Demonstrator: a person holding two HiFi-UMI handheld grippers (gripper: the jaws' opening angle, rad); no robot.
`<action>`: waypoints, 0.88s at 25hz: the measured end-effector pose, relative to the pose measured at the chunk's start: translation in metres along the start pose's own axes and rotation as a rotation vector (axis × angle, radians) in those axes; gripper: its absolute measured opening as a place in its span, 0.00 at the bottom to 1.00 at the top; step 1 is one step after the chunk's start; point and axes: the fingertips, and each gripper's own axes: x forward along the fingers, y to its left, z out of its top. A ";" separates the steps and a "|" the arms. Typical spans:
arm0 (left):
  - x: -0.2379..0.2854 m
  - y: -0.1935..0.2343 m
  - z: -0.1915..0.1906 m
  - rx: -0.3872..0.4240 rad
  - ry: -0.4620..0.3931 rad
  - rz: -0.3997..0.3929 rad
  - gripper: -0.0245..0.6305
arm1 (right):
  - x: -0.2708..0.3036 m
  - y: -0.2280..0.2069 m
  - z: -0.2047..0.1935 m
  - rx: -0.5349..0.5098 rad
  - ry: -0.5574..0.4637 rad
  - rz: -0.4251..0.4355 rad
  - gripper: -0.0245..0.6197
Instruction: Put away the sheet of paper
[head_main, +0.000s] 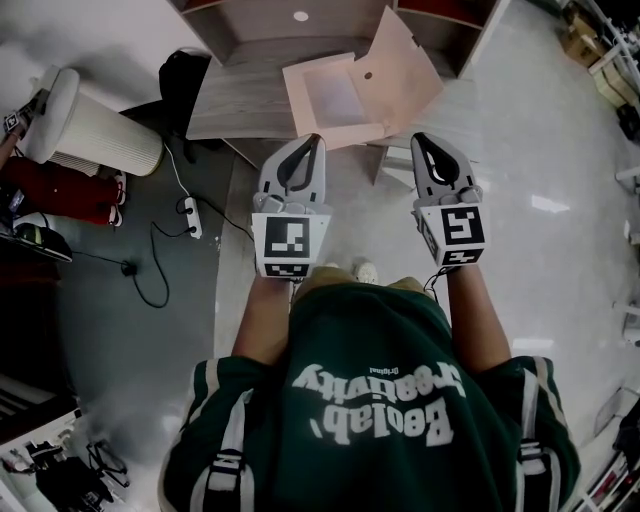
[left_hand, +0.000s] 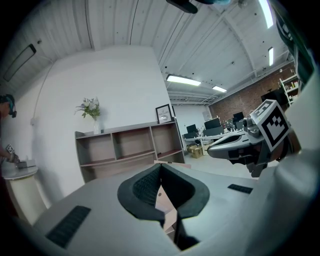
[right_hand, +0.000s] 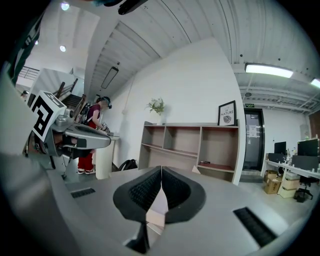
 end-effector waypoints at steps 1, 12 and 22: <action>0.000 0.001 0.001 0.001 -0.003 0.001 0.07 | 0.001 0.000 0.002 -0.004 -0.001 0.001 0.09; 0.008 0.004 0.002 -0.001 -0.010 -0.004 0.07 | 0.007 -0.007 0.005 -0.010 0.001 -0.010 0.09; 0.013 0.002 0.002 0.003 -0.008 -0.021 0.07 | 0.011 -0.001 0.001 -0.081 0.033 0.002 0.09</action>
